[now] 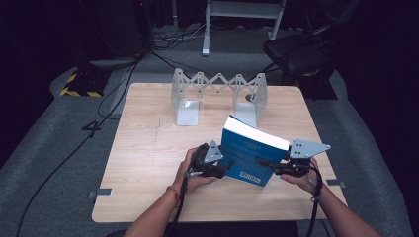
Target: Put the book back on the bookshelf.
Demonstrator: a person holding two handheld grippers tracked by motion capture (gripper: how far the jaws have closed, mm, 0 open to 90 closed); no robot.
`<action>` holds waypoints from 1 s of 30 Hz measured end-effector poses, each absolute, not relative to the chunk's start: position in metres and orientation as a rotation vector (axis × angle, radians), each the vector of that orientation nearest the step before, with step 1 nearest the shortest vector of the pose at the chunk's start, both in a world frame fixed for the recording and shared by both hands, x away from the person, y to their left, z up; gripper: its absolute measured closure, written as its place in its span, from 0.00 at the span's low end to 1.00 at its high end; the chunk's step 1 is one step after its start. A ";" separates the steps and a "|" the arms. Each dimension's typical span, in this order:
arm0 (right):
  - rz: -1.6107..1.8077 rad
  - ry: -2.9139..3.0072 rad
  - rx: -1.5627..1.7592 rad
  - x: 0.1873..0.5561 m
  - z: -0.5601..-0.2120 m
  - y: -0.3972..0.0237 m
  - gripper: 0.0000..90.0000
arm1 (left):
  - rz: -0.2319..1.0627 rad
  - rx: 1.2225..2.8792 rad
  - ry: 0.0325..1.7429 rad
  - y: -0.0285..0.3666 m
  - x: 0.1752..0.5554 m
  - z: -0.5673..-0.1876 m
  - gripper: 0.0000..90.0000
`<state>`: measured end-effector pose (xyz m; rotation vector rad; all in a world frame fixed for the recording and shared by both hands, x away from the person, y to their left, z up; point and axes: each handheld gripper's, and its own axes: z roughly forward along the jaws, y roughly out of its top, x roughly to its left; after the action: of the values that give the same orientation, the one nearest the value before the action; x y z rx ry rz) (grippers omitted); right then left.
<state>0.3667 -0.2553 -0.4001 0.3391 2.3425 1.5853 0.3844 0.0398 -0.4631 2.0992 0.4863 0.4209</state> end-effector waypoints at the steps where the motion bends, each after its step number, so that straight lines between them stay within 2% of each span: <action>1: 1.587 2.336 0.346 0.366 -0.400 -0.256 0.65 | 0.417 2.097 0.487 0.039 0.385 -0.463 0.35; 6: 1.596 2.319 0.339 0.366 -0.395 -0.262 0.64 | 0.416 2.117 0.470 0.037 0.387 -0.461 0.34; 19: 1.531 2.425 0.289 0.374 -0.347 -0.269 0.63 | 0.420 2.128 0.478 0.034 0.390 -0.459 0.34; 30: 1.465 2.444 0.357 0.381 -0.338 -0.267 0.65 | 0.428 2.162 0.452 0.027 0.406 -0.457 0.34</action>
<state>0.3812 -0.2671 -0.3378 0.3568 2.4436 1.4654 0.4056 0.0269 -0.4567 2.1616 0.4517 0.4277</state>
